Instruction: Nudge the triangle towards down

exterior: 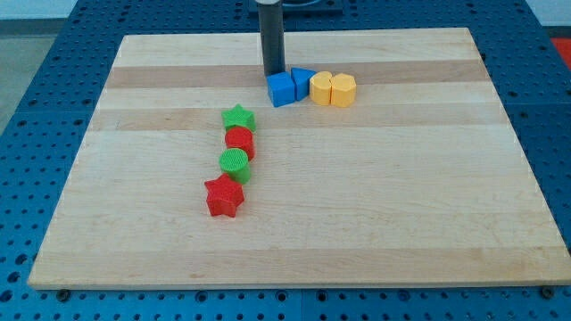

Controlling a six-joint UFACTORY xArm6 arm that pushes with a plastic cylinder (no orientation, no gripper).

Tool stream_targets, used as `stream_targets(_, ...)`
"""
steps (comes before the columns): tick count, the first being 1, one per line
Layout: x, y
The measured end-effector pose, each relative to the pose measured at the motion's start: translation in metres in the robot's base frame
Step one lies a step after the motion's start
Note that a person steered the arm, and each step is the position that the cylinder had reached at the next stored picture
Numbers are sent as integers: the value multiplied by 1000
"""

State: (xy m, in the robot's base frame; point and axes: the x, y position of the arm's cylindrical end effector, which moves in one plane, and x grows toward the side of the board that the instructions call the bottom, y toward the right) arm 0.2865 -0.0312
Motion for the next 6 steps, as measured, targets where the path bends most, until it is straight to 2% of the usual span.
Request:
stream_targets(1,-9,27)
stream_targets(4,29,28)
stream_targets(5,29,28)
stream_targets(6,24,53)
